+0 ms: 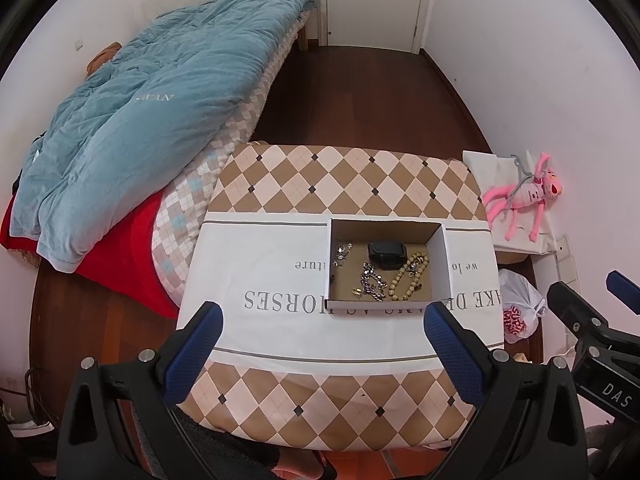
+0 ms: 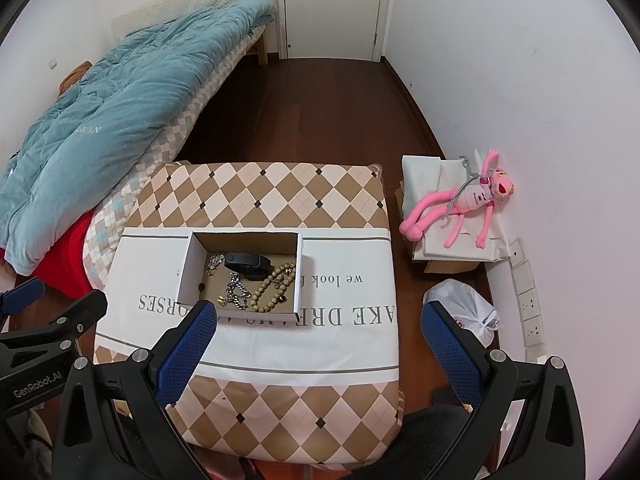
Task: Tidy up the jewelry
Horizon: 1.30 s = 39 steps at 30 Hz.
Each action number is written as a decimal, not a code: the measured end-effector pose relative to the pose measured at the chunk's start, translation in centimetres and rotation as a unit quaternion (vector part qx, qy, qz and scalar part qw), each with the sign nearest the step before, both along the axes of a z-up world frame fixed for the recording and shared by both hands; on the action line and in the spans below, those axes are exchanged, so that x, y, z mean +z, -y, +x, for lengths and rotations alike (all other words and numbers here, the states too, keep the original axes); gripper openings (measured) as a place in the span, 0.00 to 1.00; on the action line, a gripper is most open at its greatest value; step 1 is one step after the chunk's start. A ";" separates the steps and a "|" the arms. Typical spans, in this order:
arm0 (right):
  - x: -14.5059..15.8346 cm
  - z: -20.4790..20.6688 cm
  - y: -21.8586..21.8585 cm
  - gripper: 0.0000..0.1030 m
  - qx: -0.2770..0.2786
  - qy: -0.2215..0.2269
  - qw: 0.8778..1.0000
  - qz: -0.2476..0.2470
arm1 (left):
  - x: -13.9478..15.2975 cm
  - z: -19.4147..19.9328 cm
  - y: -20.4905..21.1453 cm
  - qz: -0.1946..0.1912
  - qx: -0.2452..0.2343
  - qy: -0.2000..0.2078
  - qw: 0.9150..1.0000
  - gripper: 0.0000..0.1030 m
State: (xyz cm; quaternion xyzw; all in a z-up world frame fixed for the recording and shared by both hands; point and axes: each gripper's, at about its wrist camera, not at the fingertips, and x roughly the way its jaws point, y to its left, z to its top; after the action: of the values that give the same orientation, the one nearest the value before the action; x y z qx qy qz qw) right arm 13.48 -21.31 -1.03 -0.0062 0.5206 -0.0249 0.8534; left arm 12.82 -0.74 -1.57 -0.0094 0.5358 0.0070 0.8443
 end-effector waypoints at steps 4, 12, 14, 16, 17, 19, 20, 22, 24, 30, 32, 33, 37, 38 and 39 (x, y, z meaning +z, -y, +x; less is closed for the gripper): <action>0.0 0.1 0.0 1.00 0.000 -0.001 1.000 0.001 | 0.1 0.0 0.0 0.001 -0.006 0.003 1.000 1.00; -0.1 0.1 -0.1 1.00 0.000 -0.001 1.000 -0.001 | 0.2 0.0 0.1 0.002 -0.008 0.003 1.000 1.00; -0.1 0.1 -0.1 1.00 0.000 -0.001 1.000 0.002 | 0.2 0.0 0.1 0.001 -0.008 0.003 1.000 1.00; -0.2 0.0 -0.1 1.00 0.000 -0.001 1.000 0.001 | 0.2 0.0 0.1 0.000 -0.008 0.002 1.000 1.00; -0.2 0.0 -0.1 1.00 0.000 -0.002 1.000 0.001 | 0.2 0.0 0.1 -0.001 -0.009 0.002 1.000 1.00; -0.3 -0.1 0.1 1.00 0.000 -0.003 1.000 0.002 | 0.2 -0.1 0.1 0.000 -0.009 0.002 1.000 1.00; -0.3 0.0 0.1 1.00 0.000 -0.003 1.000 0.001 | 0.1 -0.1 0.1 0.000 -0.010 0.002 1.000 1.00; -0.3 -0.1 0.2 1.00 0.001 -0.004 1.000 0.002 | 0.1 -0.2 0.1 -0.001 -0.010 0.001 1.000 1.00; -0.3 -0.2 0.2 1.00 0.002 -0.003 1.000 0.001 | 0.2 -0.2 0.1 0.000 -0.009 0.002 1.000 1.00; -0.3 -0.2 0.2 1.00 0.001 -0.003 1.000 0.002 | 0.2 -0.3 0.1 0.000 -0.009 0.004 1.000 1.00; -0.3 -0.3 0.2 1.00 0.002 -0.003 1.000 0.001 | 0.2 -0.4 0.1 0.000 -0.009 0.004 1.000 1.00; -0.2 -0.3 0.2 1.00 0.002 -0.003 1.000 0.002 | 0.2 -0.4 0.1 0.000 -0.009 0.005 1.000 1.00; -0.1 -0.3 0.3 1.00 0.003 -0.002 1.000 0.003 | 0.3 -0.5 0.1 0.000 -0.009 0.005 1.000 1.00; -0.1 -0.3 0.3 1.00 0.003 -0.002 1.000 0.002 | 0.3 -0.5 0.1 0.001 -0.009 0.005 1.000 1.00; 0.0 -0.3 0.3 1.00 0.003 -0.002 1.000 0.002 | 0.3 -0.4 0.1 0.001 -0.009 0.005 1.000 1.00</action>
State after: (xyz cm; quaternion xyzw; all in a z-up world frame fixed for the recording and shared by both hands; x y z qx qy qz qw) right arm 13.19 -21.61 -1.02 -0.0061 0.5223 -0.0209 0.8525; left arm 12.39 -0.83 -1.24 -0.0038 0.5313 -0.0003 0.8472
